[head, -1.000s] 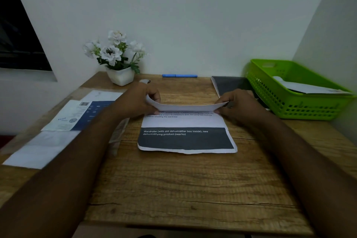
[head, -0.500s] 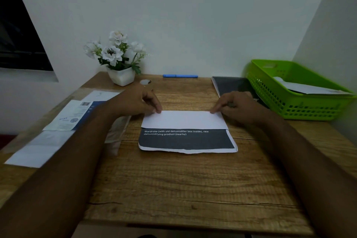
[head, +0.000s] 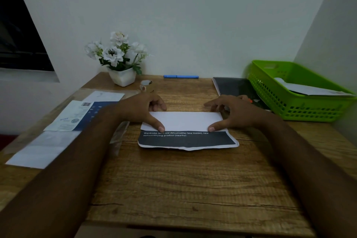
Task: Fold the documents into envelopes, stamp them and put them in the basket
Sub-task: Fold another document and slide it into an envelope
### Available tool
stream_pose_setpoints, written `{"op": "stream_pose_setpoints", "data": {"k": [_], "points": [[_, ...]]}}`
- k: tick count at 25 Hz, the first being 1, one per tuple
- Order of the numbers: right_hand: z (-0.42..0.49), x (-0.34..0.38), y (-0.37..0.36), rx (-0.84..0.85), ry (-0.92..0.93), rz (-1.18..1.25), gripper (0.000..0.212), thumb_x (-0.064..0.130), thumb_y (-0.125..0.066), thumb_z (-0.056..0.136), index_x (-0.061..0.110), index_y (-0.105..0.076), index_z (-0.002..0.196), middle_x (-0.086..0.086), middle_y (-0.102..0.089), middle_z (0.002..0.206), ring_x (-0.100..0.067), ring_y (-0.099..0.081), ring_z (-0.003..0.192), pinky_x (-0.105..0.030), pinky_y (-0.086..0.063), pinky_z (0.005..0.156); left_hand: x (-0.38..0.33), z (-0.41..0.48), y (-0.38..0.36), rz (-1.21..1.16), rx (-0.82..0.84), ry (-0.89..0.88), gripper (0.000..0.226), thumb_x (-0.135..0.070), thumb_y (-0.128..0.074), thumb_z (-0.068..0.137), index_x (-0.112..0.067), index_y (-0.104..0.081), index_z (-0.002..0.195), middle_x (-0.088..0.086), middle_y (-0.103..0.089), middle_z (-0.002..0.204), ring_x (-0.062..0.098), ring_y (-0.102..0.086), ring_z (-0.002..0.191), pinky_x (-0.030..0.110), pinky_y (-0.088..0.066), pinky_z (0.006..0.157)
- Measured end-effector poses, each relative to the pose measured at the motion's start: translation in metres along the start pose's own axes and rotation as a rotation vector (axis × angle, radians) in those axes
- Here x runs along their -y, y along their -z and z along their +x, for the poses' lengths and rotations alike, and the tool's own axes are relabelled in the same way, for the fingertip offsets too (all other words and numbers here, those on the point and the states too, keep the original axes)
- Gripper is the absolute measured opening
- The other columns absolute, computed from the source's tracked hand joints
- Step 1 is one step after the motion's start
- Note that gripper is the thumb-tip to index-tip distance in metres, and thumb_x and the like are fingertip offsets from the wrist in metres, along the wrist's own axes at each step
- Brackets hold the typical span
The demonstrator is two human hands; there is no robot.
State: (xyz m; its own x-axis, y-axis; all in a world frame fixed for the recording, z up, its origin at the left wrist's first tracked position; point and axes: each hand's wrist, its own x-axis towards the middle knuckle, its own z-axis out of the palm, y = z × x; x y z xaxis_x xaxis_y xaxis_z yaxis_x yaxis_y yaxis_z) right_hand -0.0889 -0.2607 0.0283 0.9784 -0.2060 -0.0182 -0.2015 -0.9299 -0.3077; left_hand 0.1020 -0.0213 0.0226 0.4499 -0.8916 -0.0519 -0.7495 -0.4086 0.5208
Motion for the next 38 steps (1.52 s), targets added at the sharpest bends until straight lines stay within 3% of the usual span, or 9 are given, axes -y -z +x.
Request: {"op": "stream_pose_setpoints", "data": {"k": [2,9,13,16,21,25,28,33,38], "points": [[-0.001,0.002,0.001,0.016,-0.003,0.002,0.092,0.082,-0.059,0.049,0.044,-0.048,0.133,0.014,-0.056,0.121,-0.008,-0.051,0.112,-0.039,-0.025,0.105,-0.002,0.000,0.000,0.009,0.018,0.016,0.065,-0.061,-0.079,0.038,-0.039,-0.058,0.096,-0.014,-0.054,0.094,0.002,-0.049,0.084,0.018,-0.035,0.063],[-0.002,0.004,0.000,-0.031,0.011,-0.030,0.089,0.080,-0.062,0.053,0.048,-0.044,0.134,0.014,-0.052,0.135,-0.003,-0.041,0.108,-0.036,-0.019,0.103,-0.007,-0.004,0.000,-0.031,-0.053,-0.012,0.072,-0.055,-0.084,0.034,-0.035,-0.048,0.093,-0.012,-0.053,0.098,0.004,-0.050,0.090,0.022,-0.039,0.066],[-0.003,0.003,-0.002,-0.224,0.082,0.111,0.066,0.056,-0.082,0.060,0.049,-0.053,0.119,0.016,-0.059,0.121,-0.009,-0.052,0.110,-0.043,-0.036,0.106,-0.007,-0.002,0.000,-0.050,-0.182,-0.051,0.062,-0.042,-0.091,0.043,-0.034,-0.047,0.086,-0.016,-0.052,0.092,0.000,-0.049,0.085,0.022,-0.035,0.061],[-0.001,0.002,-0.003,-0.363,0.127,0.191,0.052,0.031,-0.087,0.066,0.034,-0.064,0.113,0.014,-0.064,0.108,-0.015,-0.061,0.105,-0.042,-0.049,0.095,-0.007,-0.001,-0.001,-0.021,-0.292,-0.082,0.053,-0.037,-0.091,0.049,-0.034,-0.046,0.078,-0.017,-0.051,0.087,-0.001,-0.047,0.082,0.025,-0.035,0.060],[-0.001,0.002,-0.001,-0.421,0.193,0.234,0.025,0.020,-0.083,0.071,0.034,-0.066,0.081,0.017,-0.065,0.080,-0.009,-0.062,0.080,-0.029,-0.046,0.072,-0.008,-0.002,0.000,-0.056,-0.367,-0.118,0.041,-0.028,-0.090,0.054,-0.030,-0.052,0.071,-0.015,-0.053,0.077,0.001,-0.048,0.071,0.022,-0.035,0.057],[-0.002,0.003,0.000,-0.363,0.177,0.205,0.021,0.018,-0.082,0.074,0.031,-0.069,0.083,0.020,-0.066,0.083,0.000,-0.061,0.083,-0.021,-0.044,0.071,-0.013,-0.004,-0.001,-0.085,-0.351,-0.131,0.036,-0.019,-0.087,0.059,-0.028,-0.053,0.067,-0.009,-0.055,0.072,0.009,-0.050,0.067,0.028,-0.040,0.059],[-0.003,0.003,0.001,-0.304,0.206,0.249,0.020,0.009,-0.080,0.074,0.026,-0.073,0.083,0.015,-0.069,0.082,-0.003,-0.063,0.082,-0.024,-0.049,0.077,-0.017,-0.007,0.001,-0.087,-0.325,-0.170,0.033,-0.008,-0.082,0.065,-0.024,-0.053,0.064,-0.004,-0.057,0.069,0.019,-0.056,0.069,0.039,-0.047,0.064],[-0.006,0.007,0.003,-0.145,0.183,0.196,0.033,-0.003,-0.074,0.077,0.028,-0.073,0.087,0.010,-0.071,0.091,-0.007,-0.063,0.087,-0.029,-0.052,0.081,-0.016,-0.007,0.001,-0.009,-0.266,-0.213,0.035,0.011,-0.067,0.068,-0.019,-0.050,0.062,-0.003,-0.067,0.077,0.007,-0.067,0.086,0.024,-0.053,0.069],[-0.007,0.010,0.005,-0.089,0.135,0.158,0.045,-0.012,-0.057,0.083,0.030,-0.073,0.091,0.010,-0.067,0.101,-0.010,-0.060,0.097,-0.033,-0.051,0.090,-0.006,-0.003,0.003,0.036,-0.137,-0.149,0.037,0.017,-0.058,0.069,-0.020,-0.054,0.070,-0.003,-0.067,0.097,0.009,-0.061,0.100,0.029,-0.049,0.084]]}}
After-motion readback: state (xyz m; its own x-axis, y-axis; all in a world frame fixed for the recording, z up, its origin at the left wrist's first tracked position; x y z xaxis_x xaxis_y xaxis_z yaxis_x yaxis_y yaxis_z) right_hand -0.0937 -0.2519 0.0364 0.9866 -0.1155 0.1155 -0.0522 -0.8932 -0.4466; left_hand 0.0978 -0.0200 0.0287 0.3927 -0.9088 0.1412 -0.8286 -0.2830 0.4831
